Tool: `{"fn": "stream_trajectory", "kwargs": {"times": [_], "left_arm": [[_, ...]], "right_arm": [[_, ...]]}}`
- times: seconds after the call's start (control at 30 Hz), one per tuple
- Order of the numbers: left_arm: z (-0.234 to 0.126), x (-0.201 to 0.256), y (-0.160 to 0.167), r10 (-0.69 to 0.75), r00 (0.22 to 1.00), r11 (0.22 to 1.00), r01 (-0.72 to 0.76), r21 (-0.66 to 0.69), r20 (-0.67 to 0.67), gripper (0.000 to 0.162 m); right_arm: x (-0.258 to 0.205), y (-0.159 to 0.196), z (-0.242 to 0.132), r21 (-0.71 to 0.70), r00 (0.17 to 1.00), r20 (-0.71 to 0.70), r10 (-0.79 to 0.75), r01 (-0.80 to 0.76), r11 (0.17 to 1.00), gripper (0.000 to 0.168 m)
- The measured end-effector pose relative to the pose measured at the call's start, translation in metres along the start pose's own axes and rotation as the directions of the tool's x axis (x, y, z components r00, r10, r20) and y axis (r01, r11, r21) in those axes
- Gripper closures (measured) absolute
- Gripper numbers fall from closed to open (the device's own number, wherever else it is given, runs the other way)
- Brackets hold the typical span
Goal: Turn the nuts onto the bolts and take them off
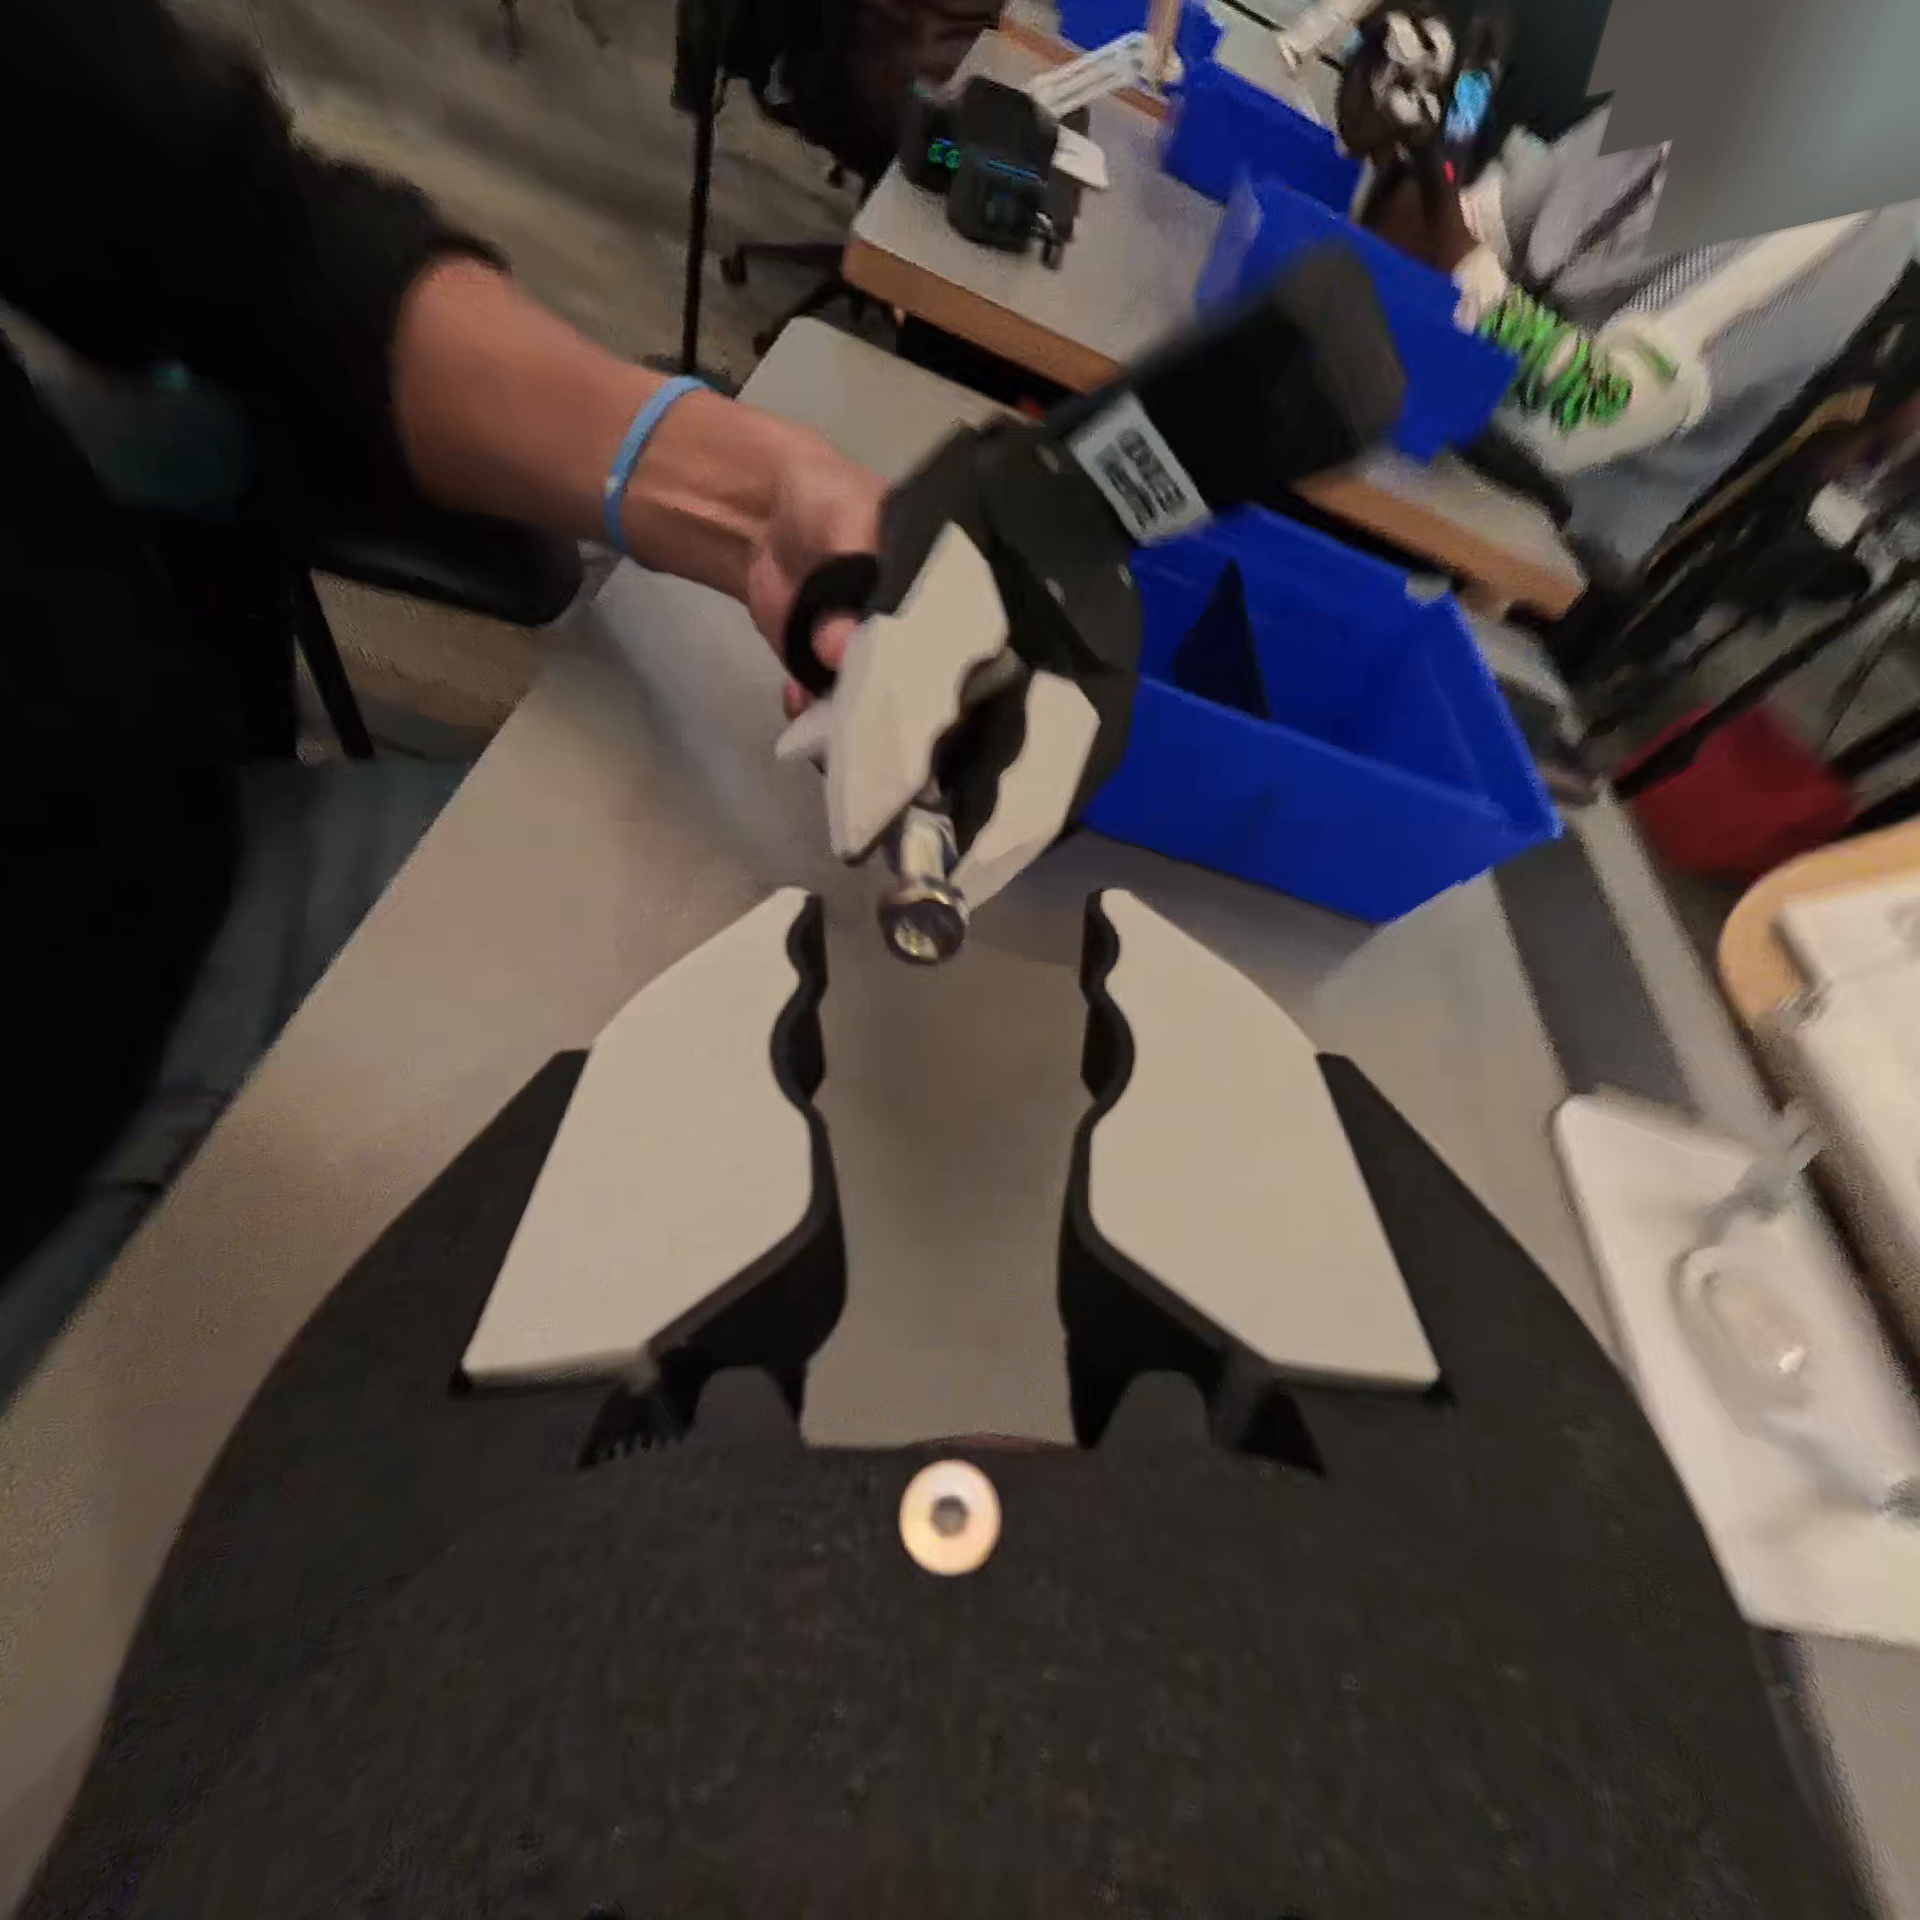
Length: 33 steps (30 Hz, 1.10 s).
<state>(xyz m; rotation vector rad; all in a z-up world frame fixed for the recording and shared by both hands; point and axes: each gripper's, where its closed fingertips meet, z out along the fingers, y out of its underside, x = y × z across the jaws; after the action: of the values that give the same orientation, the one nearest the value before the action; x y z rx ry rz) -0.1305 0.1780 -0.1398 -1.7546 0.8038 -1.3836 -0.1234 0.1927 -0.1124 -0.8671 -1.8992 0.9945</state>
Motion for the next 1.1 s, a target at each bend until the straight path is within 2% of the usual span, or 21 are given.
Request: {"fn": "stream_trajectory", "kwargs": {"times": [0.1,0.17,0.3,0.37,0.43,0.5,0.53,0.57,0.63,0.7,0.73,0.77,0.8,0.87,0.93,0.97,1.0,1.03,1.1], "left_arm": [[0.002,0.006,0.004,-0.068,0.993,0.998,0.069,0.008,-0.092,0.145],[0.003,0.01,0.004,-0.086,0.988,0.996,0.087,0.008,-0.131,0.145],[0.005,0.013,0.01,-0.08,0.986,0.997,0.077,-0.025,-0.149,0.145],[0.004,0.011,0.009,-0.08,0.987,0.997,0.077,-0.024,-0.139,0.145],[0.004,0.006,0.01,-0.07,0.992,0.997,0.067,-0.028,-0.108,0.145],[0.003,0.003,0.01,0.005,0.999,0.999,-0.007,-0.036,-0.042,0.145],[0.002,0.0,0.009,0.05,0.999,0.998,-0.05,-0.038,-0.001,0.145],[0.001,-0.004,0.007,0.094,0.994,0.995,-0.092,-0.048,0.051,0.145],[-0.001,-0.01,0.004,0.189,0.972,0.981,-0.181,-0.07,0.142,0.145],[-0.004,-0.016,0.003,0.254,0.944,0.966,-0.236,-0.104,0.213,0.145],[-0.003,-0.018,0.004,0.268,0.936,0.962,-0.246,-0.119,0.227,0.145],[-0.004,-0.018,0.001,0.267,0.934,0.963,-0.247,-0.11,0.236,0.145],[-0.003,-0.016,0.0,0.247,0.943,0.968,-0.232,-0.093,0.223,0.145],[-0.004,-0.013,-0.001,0.218,0.957,0.975,-0.207,-0.076,0.192,0.145],[-0.005,-0.009,0.001,0.192,0.971,0.981,-0.185,-0.062,0.146,0.145],[-0.005,-0.007,0.001,0.173,0.977,0.985,-0.167,-0.05,0.125,0.145],[-0.004,-0.006,0.001,0.145,0.984,0.989,-0.141,-0.043,0.107,0.145],[-0.004,-0.005,0.001,0.119,0.989,0.993,-0.116,-0.035,0.088,0.144],[-0.003,-0.002,0.0,0.078,0.996,0.997,-0.077,-0.014,0.042,0.145]], "right_arm": [[-0.017,0.001,0.007,-0.087,0.969,0.022,-0.244,0.245,0.966,0.122],[-0.021,0.007,0.01,-0.147,0.933,0.028,-0.358,0.358,0.922,0.129],[-0.022,0.007,0.013,-0.147,0.92,0.048,-0.388,0.391,0.909,0.149],[-0.02,0.009,0.014,-0.142,0.94,0.053,-0.337,0.341,0.929,0.149],[-0.018,0.012,0.016,-0.153,0.98,0.065,-0.186,0.194,0.969,0.149],[-0.017,0.013,0.017,-0.13,0.99,0.102,0.097,-0.084,0.988,0.149],[-0.014,0.013,0.017,-0.104,0.948,0.124,0.292,-0.281,0.954,0.149],[-0.012,0.013,0.018,-0.092,0.851,0.153,0.502,-0.493,0.865,0.149],[-0.007,0.014,0.019,-0.077,0.519,0.229,0.823,-0.833,0.547,0.149],[-0.006,0.02,0.021,-0.104,0.174,0.293,0.94,-0.972,0.213,0.149],[-0.006,0.021,0.021,-0.103,0.07,0.319,0.945,-0.989,0.108,0.149],[-0.004,0.019,0.021,-0.069,0.084,0.332,0.939,-0.991,0.113,0.149],[-0.005,0.017,0.019,-0.022,0.204,0.33,0.922,-0.975,0.223,0.147],[-0.003,0.023,0.018,0.031,0.545,0.182,0.819,-0.835,0.549,0.107],[-0.005,0.02,0.014,0.026,0.852,0.053,0.521,-0.523,0.852,0.104],[-0.005,0.02,0.014,-0.014,0.942,-0.017,0.335,-0.335,0.942,0.104],[-0.006,0.019,0.014,-0.069,0.985,-0.071,0.158,-0.163,0.984,0.104],[-0.006,0.018,0.015,-0.117,0.994,-0.111,-0.001,-0.012,0.993,0.105],[-0.008,0.01,0.017,-0.171,0.951,-0.161,-0.265,0.238,0.956,0.114]]}}
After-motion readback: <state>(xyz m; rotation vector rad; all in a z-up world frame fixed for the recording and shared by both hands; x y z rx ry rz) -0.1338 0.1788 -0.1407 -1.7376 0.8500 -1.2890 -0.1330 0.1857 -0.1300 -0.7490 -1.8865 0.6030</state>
